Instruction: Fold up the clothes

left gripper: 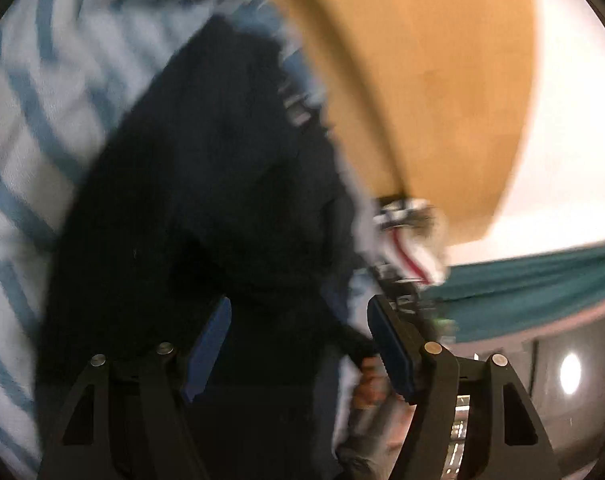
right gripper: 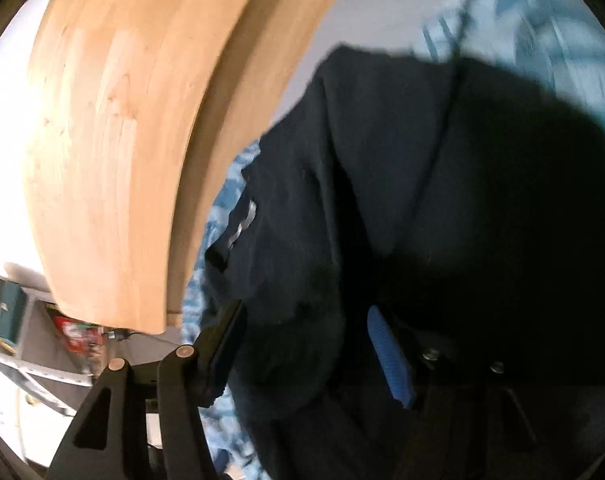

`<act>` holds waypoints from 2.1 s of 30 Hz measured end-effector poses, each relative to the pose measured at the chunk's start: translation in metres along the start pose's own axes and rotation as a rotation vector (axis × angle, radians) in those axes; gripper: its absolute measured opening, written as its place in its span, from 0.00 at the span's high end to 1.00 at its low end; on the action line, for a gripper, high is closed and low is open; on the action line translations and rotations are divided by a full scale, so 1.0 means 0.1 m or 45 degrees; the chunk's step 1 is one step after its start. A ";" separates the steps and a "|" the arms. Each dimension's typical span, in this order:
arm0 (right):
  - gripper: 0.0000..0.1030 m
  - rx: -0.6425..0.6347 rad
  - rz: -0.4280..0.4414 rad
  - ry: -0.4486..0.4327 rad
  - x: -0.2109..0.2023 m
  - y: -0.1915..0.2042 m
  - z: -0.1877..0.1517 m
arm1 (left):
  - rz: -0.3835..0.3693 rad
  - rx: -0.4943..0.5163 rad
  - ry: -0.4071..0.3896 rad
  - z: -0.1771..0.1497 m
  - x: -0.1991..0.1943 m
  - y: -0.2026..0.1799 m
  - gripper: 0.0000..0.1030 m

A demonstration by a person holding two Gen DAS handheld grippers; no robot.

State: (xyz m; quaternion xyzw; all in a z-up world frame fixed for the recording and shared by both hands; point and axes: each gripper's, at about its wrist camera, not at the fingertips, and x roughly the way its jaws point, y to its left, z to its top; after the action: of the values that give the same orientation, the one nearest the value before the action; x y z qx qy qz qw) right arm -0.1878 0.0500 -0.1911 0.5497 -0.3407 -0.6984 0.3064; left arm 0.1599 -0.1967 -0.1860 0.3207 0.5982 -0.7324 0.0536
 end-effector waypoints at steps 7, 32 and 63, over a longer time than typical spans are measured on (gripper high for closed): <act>0.33 -0.432 -0.248 -0.025 0.17 0.39 0.29 | -0.025 -0.244 -0.231 0.02 0.16 0.34 0.31; 0.60 -0.293 -0.047 0.135 0.49 0.41 0.09 | 0.053 -0.468 -0.847 0.28 -1.15 1.05 0.31; 0.94 -0.524 0.216 -0.148 0.01 1.66 0.60 | -0.171 -0.586 -0.792 0.92 -0.57 0.95 0.31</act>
State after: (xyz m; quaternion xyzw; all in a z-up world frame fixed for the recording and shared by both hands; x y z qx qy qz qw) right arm -0.2374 -0.0389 -0.0476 0.4040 -0.2533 -0.7554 0.4495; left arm 0.2112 -0.3241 -0.2281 0.0231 0.7215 -0.6434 0.2548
